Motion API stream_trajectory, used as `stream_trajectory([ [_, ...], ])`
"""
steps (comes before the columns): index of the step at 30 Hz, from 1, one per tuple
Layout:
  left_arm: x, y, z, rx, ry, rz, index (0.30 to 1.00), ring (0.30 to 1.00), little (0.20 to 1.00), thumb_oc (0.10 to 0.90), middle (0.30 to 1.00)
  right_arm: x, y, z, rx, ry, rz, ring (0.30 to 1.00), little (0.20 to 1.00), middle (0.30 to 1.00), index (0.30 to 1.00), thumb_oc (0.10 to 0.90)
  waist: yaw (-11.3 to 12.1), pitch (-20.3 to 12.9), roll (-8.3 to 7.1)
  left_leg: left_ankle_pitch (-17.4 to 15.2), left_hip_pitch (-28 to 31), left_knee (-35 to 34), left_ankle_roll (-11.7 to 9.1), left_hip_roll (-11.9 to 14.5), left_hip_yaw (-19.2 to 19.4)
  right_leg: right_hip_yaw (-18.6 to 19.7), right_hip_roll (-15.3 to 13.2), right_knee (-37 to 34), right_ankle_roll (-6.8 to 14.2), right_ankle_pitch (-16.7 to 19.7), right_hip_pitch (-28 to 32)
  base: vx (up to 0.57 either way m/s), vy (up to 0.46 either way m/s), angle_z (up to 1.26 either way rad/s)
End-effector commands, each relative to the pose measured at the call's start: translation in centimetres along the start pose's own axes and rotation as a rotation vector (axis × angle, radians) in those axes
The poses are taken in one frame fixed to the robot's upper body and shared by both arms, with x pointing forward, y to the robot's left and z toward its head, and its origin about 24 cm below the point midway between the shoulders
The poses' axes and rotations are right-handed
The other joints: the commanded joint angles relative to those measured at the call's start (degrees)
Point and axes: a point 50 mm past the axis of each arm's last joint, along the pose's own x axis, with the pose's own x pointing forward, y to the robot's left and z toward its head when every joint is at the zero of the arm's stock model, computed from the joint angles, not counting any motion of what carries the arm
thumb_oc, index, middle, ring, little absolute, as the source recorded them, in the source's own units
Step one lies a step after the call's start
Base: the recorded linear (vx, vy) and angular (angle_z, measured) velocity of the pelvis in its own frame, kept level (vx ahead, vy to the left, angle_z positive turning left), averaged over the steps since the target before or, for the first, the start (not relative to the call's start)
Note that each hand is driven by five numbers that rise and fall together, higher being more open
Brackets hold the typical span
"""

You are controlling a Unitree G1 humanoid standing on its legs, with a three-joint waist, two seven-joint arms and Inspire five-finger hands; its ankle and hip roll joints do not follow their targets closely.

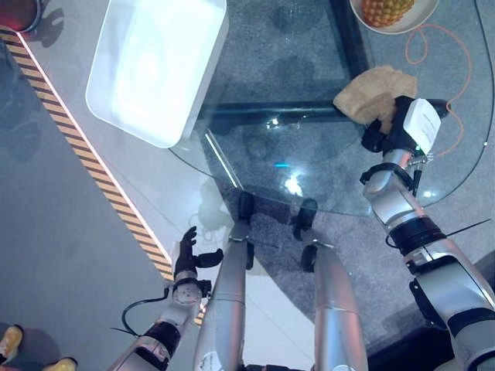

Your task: Wipe the table with a cloth and put it in the basket.

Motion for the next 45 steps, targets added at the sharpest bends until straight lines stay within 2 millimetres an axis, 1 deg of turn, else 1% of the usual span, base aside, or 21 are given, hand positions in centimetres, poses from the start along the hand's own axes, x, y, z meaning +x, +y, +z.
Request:
stream_trajectory([
  [1, -2.3, -3.9, 0.3, -0.046, -0.048, -0.141, 0.9, 0.9, 0.9, 0.8, 0.9, -11.1, 8.2, 13.1, 0.229, -0.48, 0.646, 0.3, 0.2, 0.3, 0.3, 0.1, 5.9, 2.6, 0.06, -2.1, 1.5, 0.2, 7.4, -6.5, 6.0, 1.8, -2.2, 0.3, 2.5, 3.6, 0.0, 0.0, 0.0, 0.0],
  [6, -2.2, -3.9, 0.2, -0.048, -0.043, -0.14, 0.9, 0.9, 0.9, 0.8, 0.9, -11.9, 8.5, 13.3, 0.208, -0.524, 0.674, 0.3, 0.2, 0.3, 0.3, 0.1, 5.9, 2.6, -0.37, -2.2, 2.0, 0.1, 7.4, -6.5, 5.7, 1.6, -2.3, -0.1, 2.7, 3.7, 0.6, 0.0, 0.0, 0.0],
  [12, -2.1, -3.8, 0.3, -0.054, -0.049, -0.136, 0.9, 0.9, 0.9, 0.8, 0.9, -13.4, 8.8, 13.8, 0.216, -0.579, 0.729, 0.3, 0.2, 0.3, 0.3, 0.1, 6.0, 2.6, -1.37, -2.4, 2.9, 0.1, 7.3, -6.4, 5.3, 1.1, -2.4, -0.9, 2.9, 3.9, 2.1, 0.01, -0.007, 0.03],
  [15, -2.0, -3.7, 0.6, -0.055, -0.056, -0.133, 0.9, 0.9, 0.9, 0.8, 0.9, -14.4, 8.9, 14.3, 0.225, -0.626, 0.769, 0.3, 0.2, 0.3, 0.3, 0.1, 6.2, 2.6, -1.74, -2.4, 2.9, 0.1, 7.3, -6.2, 5.1, 0.8, -2.5, -0.7, 3.0, 3.9, 2.2, 0.02, -0.019, 0.08],
  [18, -1.9, -3.7, 0.7, -0.053, -0.057, -0.133, 0.9, 0.9, 0.9, 0.8, 0.9, -14.8, 8.9, 14.6, 0.235, -0.646, 0.782, 0.3, 0.2, 0.3, 0.3, 0.1, 6.3, 2.6, -1.82, -2.4, 2.7, 0.3, 7.4, -6.2, 5.1, 0.6, -2.6, -0.5, 3.0, 3.9, 2.0, 0.01, -0.008, 0.02],
  [20, -1.9, -3.7, 0.7, -0.046, -0.053, -0.134, 0.9, 0.9, 0.9, 0.8, 0.9, -15.6, 8.8, 15.2, 0.259, -0.677, 0.815, 0.3, 0.2, 0.3, 0.3, 0.1, 6.5, 2.6, -1.86, -2.4, 2.2, 0.6, 7.4, -6.3, 4.9, 0.4, -2.7, 0.0, 3.0, 3.8, 1.6, 0.01, -0.012, 0.02],
  [24, -2.0, -3.7, 0.6, -0.04, -0.048, -0.132, 0.9, 0.9, 0.9, 0.8, 0.9, -16.7, 8.8, 15.8, 0.273, -0.725, 0.873, 0.3, 0.2, 0.3, 0.3, 0.1, 6.8, 2.6, -1.88, -2.5, 1.4, 1.1, 7.4, -6.3, 4.8, 0.0, -3.0, 0.6, 3.0, 3.6, 1.0, 0.02, -0.012, 0.11],
  [29, -2.0, -3.6, 0.5, -0.037, -0.05, -0.134, 0.9, 0.9, 0.9, 0.8, 0.9, -17.7, 9.1, 15.8, 0.259, -0.75, 0.928, 0.3, 0.2, 0.3, 0.3, 0.1, 7.1, 2.6, -1.81, -2.6, 0.6, 1.7, 7.5, -6.4, 4.6, -0.2, -3.2, 1.4, 3.1, 3.4, 0.0, 0.02, -0.007, 0.3],
  [34, -1.9, -3.7, 1.0, -0.039, -0.067, -0.138, 0.9, 0.9, 0.9, 0.8, 0.9, -19.0, 9.5, 15.6, 0.237, -0.773, 1.002, 0.3, 0.2, 0.3, 0.3, 0.1, 7.1, 2.6, -1.89, -2.3, -0.1, 1.4, 7.5, -6.5, 4.5, -0.3, -3.2, 0.8, 3.2, 3.7, -0.5, 0.0, -0.014, 0.27],
  [38, -1.7, -3.6, 1.2, -0.039, -0.071, -0.136, 0.9, 0.9, 0.9, 0.8, 0.9, -19.1, 9.6, 15.5, 0.242, -0.756, 0.983, 0.3, 0.2, 0.3, 0.3, 0.1, 7.0, 2.6, -2.06, -2.1, -0.3, 1.4, 7.4, -6.3, 4.6, -0.3, -3.1, 0.6, 3.2, 3.8, -0.5, -0.01, -0.014, 0.06],
  [42, -1.5, -3.4, 1.2, -0.033, -0.066, -0.132, 0.9, 0.9, 0.9, 0.8, 0.9, -18.0, 9.7, 15.0, 0.261, -0.684, 0.897, 0.3, 0.2, 0.3, 0.3, 0.1, 6.9, 2.6, -2.06, -1.9, -0.4, 1.4, 7.3, -6.2, 4.6, -0.2, -3.0, 0.7, 3.2, 3.8, -0.6, 0.0, -0.006, -0.01],
  [44, -1.4, -3.2, 1.0, -0.029, -0.059, -0.129, 0.9, 0.9, 0.9, 0.8, 0.9, -17.2, 9.7, 14.7, 0.278, -0.643, 0.848, 0.3, 0.2, 0.3, 0.3, 0.1, 6.9, 2.6, -2.11, -1.9, -0.2, 1.3, 7.2, -6.1, 4.6, -0.2, -3.0, 0.6, 3.1, 3.8, -0.3, -0.01, -0.033, -0.04],
  [45, -1.3, -3.0, 0.8, -0.026, -0.054, -0.127, 0.9, 0.9, 0.9, 0.8, 0.9, -16.4, 9.6, 14.3, 0.292, -0.612, 0.815, 0.3, 0.2, 0.3, 0.3, 0.1, 6.9, 2.6, -2.15, -1.9, -0.2, 1.3, 7.2, -6.0, 4.6, -0.2, -3.0, 0.6, 3.1, 3.9, -0.3, -0.01, -0.039, -0.04],
])
